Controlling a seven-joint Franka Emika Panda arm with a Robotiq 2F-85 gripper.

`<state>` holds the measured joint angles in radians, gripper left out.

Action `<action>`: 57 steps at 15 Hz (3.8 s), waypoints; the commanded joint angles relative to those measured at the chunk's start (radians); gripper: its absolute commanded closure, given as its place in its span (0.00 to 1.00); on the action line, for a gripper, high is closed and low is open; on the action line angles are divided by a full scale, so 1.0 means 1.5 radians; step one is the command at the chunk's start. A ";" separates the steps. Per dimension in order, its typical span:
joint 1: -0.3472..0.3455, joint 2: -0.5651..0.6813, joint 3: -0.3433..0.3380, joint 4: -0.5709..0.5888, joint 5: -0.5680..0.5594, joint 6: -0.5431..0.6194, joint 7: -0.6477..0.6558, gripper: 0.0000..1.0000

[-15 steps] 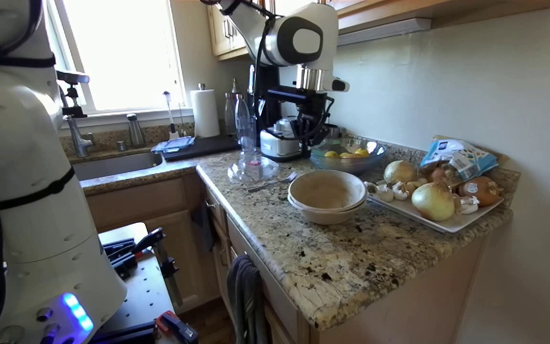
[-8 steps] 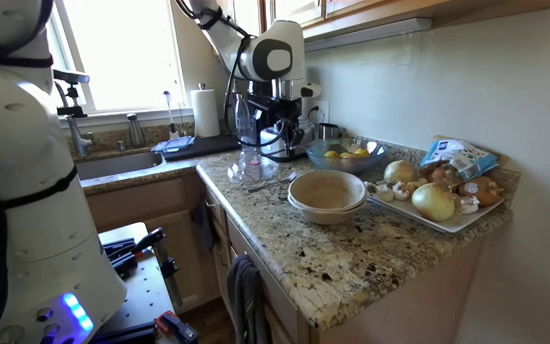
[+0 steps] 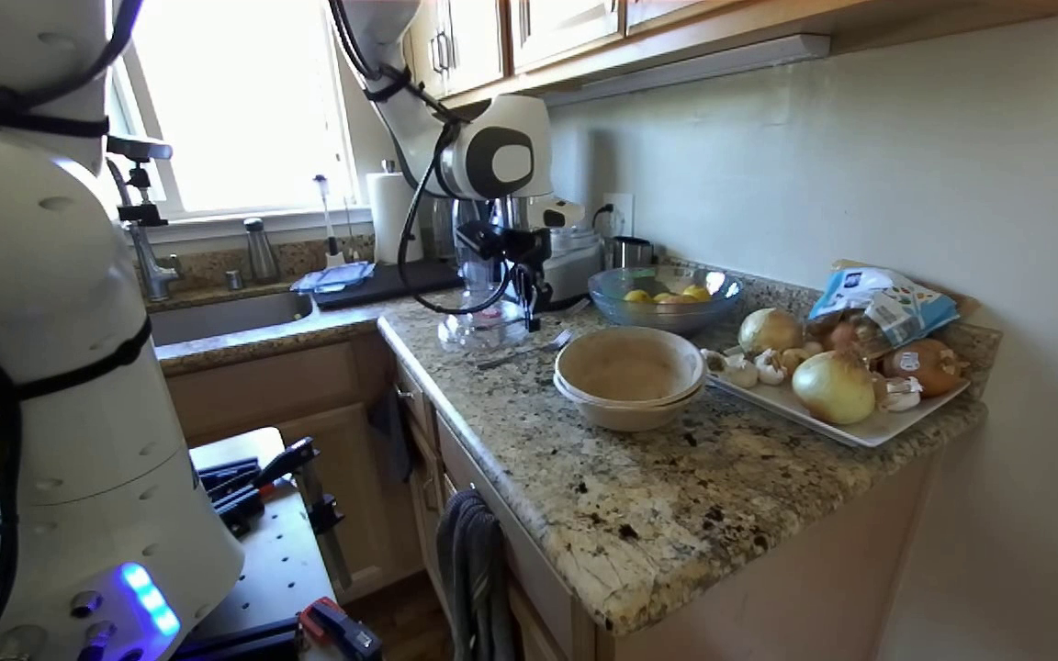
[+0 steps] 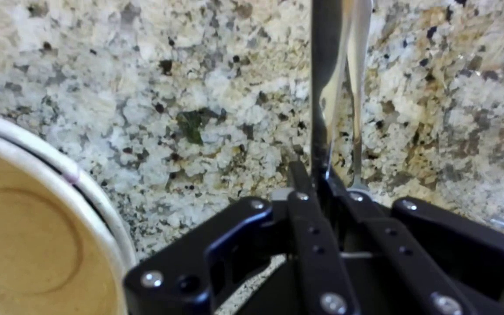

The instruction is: Pick up the fork and put it on the table, pick up the other fork and put it on the table then pick up the bowl and put it on the table.

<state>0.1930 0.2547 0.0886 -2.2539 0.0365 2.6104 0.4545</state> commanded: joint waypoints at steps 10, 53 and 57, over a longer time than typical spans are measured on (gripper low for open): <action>0.011 0.045 0.001 0.004 0.007 0.019 -0.020 0.94; 0.023 0.015 -0.106 0.078 -0.350 -0.137 0.033 0.00; 0.017 0.025 -0.109 0.079 -0.346 -0.155 0.033 0.00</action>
<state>0.2258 0.2879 -0.0722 -2.1437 -0.4610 2.4158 0.4700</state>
